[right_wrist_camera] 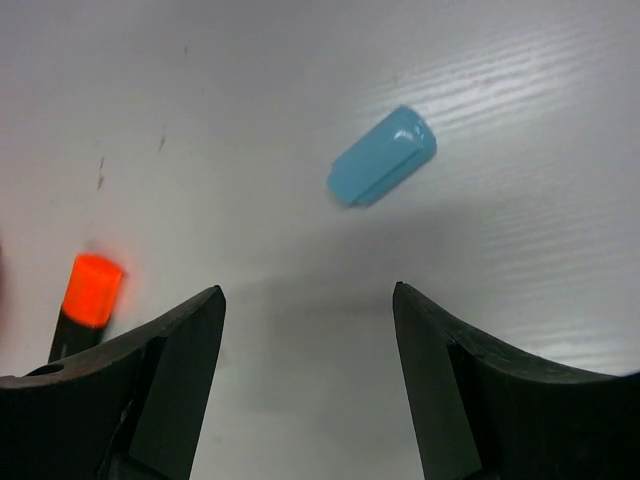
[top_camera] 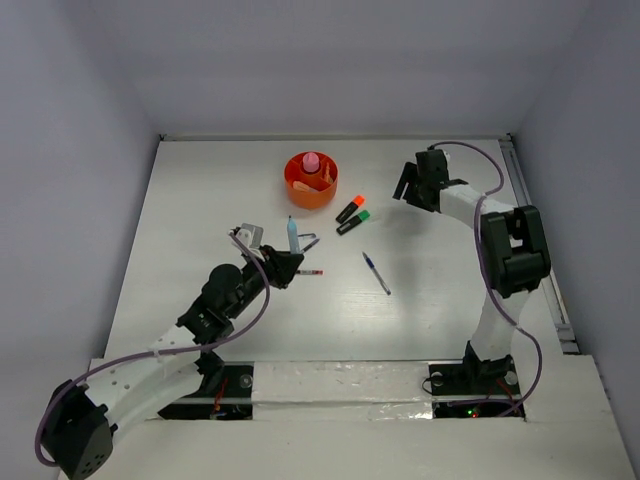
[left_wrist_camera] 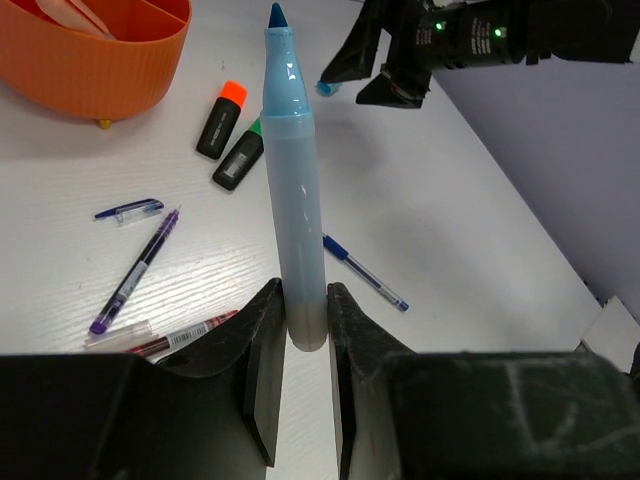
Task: Sort the stationery into containers
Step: Pick up the pen cap from the center of the board.
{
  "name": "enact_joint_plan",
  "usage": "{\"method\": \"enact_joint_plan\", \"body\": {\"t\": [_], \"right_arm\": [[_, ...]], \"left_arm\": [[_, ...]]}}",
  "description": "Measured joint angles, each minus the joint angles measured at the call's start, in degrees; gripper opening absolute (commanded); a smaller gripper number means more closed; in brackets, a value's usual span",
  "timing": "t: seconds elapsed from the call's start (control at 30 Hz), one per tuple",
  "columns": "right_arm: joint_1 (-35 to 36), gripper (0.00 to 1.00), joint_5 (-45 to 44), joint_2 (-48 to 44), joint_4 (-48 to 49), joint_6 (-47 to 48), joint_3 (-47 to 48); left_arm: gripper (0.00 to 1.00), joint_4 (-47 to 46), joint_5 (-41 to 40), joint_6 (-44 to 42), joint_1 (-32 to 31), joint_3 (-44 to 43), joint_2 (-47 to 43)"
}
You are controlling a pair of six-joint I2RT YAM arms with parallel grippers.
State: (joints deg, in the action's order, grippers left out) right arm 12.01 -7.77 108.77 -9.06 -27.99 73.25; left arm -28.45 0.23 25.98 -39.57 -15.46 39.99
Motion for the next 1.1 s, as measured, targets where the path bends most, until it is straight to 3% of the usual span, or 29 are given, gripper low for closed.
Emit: {"method": "enact_joint_plan", "body": {"t": [0.3, 0.73, 0.83, 1.0, 1.1], "right_arm": [[-0.79, 0.72, -5.53, 10.86, -6.05, 1.31, 12.61], [-1.05, 0.56, -9.03, 17.62, -12.13, 4.09, 22.25], [-1.05, 0.47, -9.60, 18.16, -12.74, 4.79, 23.08], [-1.07, 0.14, -9.84, 19.19, -14.12, 5.73, 24.94], [-1.07, 0.09, -9.49, 19.26, -13.84, 5.90, 25.05]], "left_arm": [[0.00, 0.02, 1.88, 0.00, -0.13, 0.00, 1.09], [0.00, -0.02, 2.99, 0.00, -0.13, 0.00, 2.47], [0.00, -0.04, 3.19, 0.00, -0.13, 0.00, 2.82], [0.00, -0.31, 3.72, 0.00, -0.13, 0.02, 3.02], [0.00, -1.79, 4.96, 0.02, -0.13, 0.07, 3.63]]}}
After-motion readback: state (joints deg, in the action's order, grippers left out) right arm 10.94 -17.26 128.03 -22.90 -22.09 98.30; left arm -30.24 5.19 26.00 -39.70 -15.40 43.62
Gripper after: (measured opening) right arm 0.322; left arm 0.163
